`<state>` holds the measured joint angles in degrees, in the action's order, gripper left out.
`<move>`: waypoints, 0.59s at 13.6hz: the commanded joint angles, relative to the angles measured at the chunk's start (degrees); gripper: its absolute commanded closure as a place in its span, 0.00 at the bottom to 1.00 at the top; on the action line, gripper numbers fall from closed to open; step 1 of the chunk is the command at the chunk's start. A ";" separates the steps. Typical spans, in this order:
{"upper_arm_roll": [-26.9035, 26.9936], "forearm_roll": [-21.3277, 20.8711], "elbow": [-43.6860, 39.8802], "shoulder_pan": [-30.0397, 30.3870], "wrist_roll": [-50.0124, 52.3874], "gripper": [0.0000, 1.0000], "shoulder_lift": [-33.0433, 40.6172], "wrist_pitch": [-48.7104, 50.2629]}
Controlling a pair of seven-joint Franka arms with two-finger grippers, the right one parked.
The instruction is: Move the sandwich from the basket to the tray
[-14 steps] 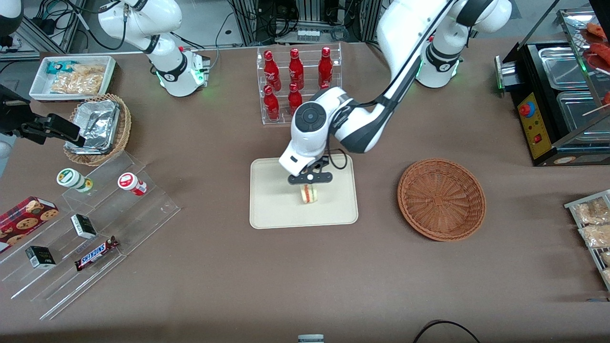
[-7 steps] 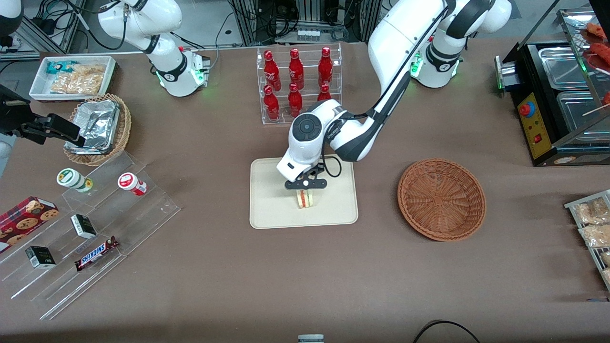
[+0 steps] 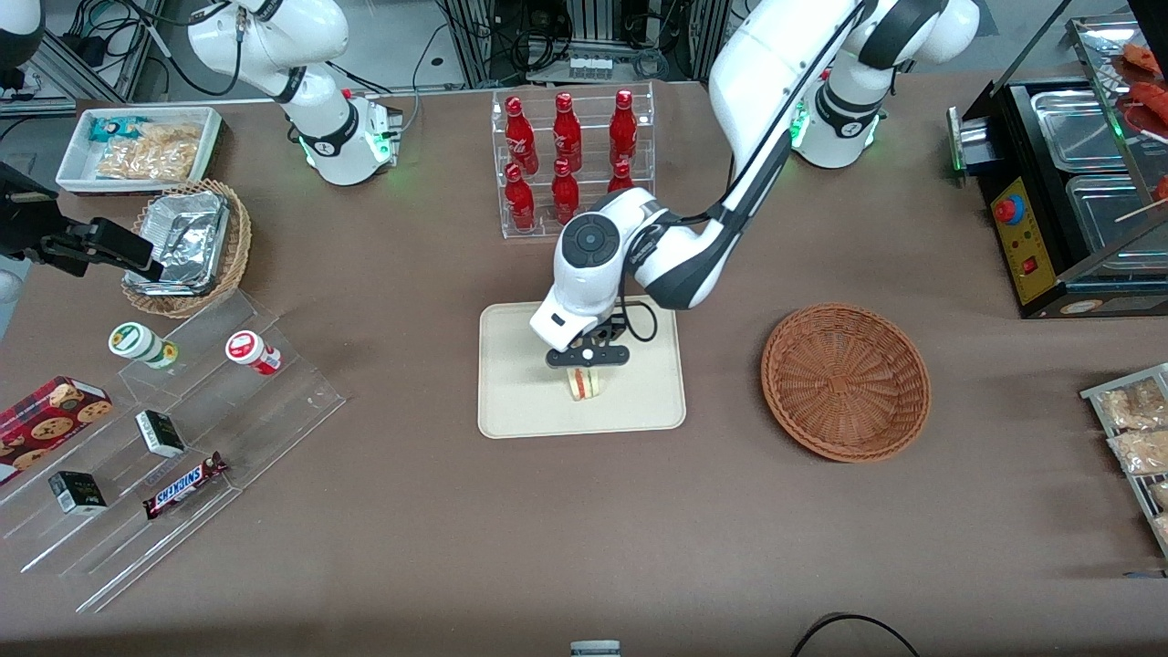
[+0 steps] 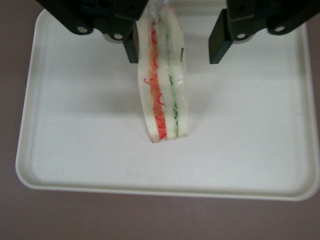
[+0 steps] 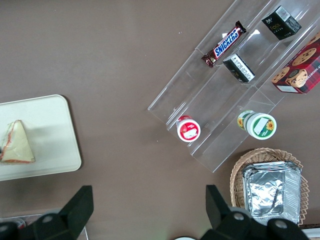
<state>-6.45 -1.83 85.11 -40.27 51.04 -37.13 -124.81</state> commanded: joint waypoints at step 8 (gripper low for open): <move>3.55 -0.63 9.19 14.05 1.54 0.00 30.17 27.57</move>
<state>-2.41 -1.89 89.10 -29.32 53.47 -12.38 -99.11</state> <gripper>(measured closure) 0.004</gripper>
